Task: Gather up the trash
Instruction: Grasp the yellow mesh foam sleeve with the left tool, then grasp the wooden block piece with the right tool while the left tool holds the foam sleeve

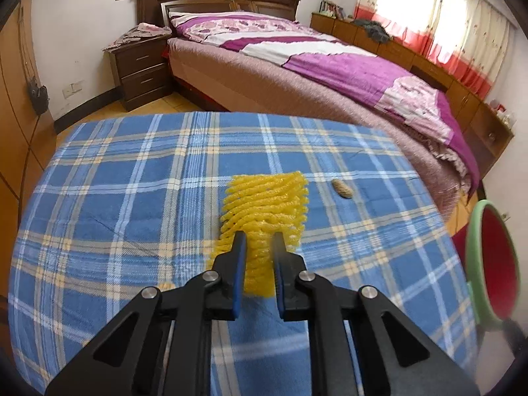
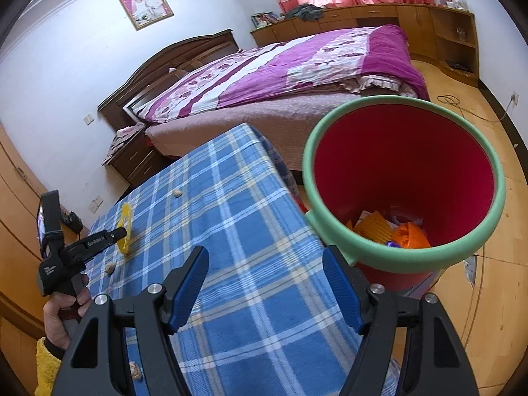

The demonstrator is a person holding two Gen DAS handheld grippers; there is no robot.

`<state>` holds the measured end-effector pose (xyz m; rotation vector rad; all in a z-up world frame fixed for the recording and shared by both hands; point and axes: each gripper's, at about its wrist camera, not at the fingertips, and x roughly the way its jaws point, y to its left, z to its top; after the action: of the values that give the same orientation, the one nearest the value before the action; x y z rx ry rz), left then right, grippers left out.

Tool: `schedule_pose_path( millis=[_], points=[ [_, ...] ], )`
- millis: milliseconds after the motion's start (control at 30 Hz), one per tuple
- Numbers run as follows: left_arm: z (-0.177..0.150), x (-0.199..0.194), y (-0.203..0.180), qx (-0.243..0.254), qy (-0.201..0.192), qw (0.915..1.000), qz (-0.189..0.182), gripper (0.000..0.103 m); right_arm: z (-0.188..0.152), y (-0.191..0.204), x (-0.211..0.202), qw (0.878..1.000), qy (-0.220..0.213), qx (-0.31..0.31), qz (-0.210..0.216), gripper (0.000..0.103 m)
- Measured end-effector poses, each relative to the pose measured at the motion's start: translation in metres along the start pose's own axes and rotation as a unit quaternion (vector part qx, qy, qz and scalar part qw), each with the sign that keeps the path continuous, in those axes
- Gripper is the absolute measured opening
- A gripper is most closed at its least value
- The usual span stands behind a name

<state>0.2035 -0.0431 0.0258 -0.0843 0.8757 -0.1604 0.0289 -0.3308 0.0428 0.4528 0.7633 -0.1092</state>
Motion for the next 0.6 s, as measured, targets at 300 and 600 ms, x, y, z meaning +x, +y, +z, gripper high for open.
schedule_pose_path(
  millis=[300, 600],
  points=[
    [-0.019, -0.058, 0.002, -0.018, -0.029, 0.9983, -0.047, 0.015, -0.018, 0.025, -0.005, 0.999, 0.011, -0.028, 0.022, 0.074],
    [-0.047, -0.109, 0.012, -0.037, -0.051, 0.9959, -0.065, 0.015, -0.042, 0.056, -0.014, 0.997, 0.019, -0.066, 0.047, 0.074]
  ],
)
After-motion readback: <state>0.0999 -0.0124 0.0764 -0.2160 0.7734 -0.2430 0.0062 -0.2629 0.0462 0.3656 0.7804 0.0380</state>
